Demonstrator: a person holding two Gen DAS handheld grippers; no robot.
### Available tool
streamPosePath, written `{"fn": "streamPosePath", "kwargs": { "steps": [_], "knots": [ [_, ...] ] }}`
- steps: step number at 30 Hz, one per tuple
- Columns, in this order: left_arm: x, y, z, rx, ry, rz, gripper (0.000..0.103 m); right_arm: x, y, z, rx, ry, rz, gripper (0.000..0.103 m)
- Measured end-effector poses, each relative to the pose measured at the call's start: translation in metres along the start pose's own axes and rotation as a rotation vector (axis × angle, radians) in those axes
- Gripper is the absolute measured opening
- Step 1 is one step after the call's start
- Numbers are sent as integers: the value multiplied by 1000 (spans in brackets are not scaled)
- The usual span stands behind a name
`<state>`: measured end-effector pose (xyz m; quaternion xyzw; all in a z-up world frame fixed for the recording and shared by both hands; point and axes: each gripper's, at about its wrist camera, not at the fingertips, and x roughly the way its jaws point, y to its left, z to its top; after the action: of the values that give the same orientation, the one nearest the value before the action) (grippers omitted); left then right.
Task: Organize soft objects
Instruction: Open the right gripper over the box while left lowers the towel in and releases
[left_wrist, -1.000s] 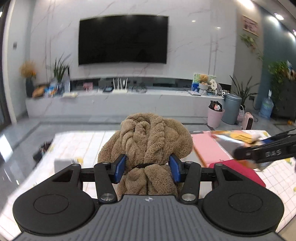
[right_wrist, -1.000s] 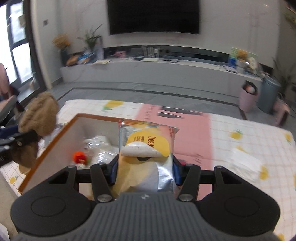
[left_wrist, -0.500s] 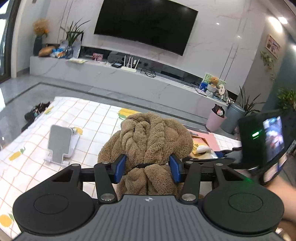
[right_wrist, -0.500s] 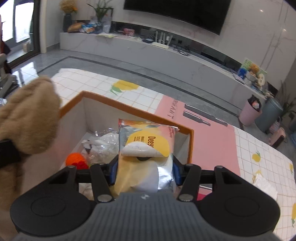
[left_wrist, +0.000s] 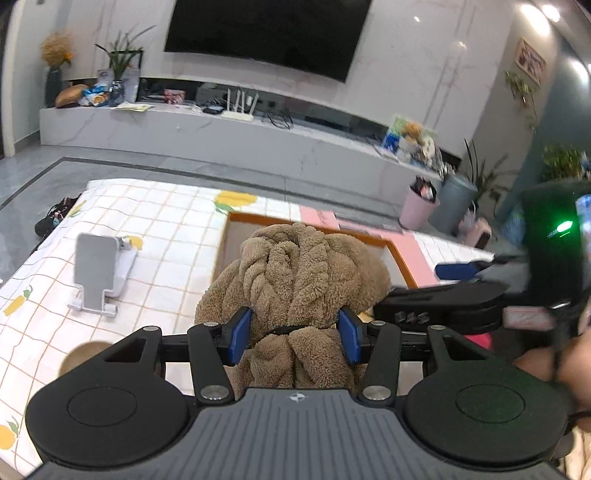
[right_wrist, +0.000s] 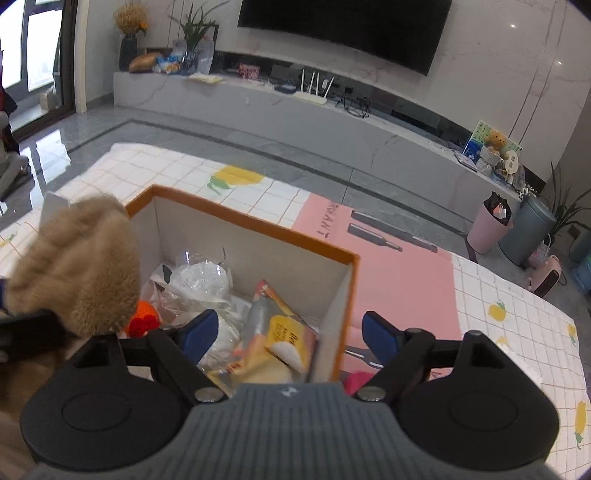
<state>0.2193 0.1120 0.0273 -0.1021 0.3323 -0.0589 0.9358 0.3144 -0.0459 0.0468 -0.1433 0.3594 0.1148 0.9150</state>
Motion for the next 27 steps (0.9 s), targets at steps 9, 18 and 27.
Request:
{"fn": "streamPosePath", "kwargs": {
  "steps": [9,18,27],
  "knots": [
    [14,-13,-14,47,128,35,57,-28,-37,-26,-14,-17,36,84],
    [18,-25,-23,104,157,69,57,-35,-48,-38,-15,16,80,84],
    [-6,-43,-22,177,23,116,96,-45,-53,-42,7,1,101,84]
  ]
}}
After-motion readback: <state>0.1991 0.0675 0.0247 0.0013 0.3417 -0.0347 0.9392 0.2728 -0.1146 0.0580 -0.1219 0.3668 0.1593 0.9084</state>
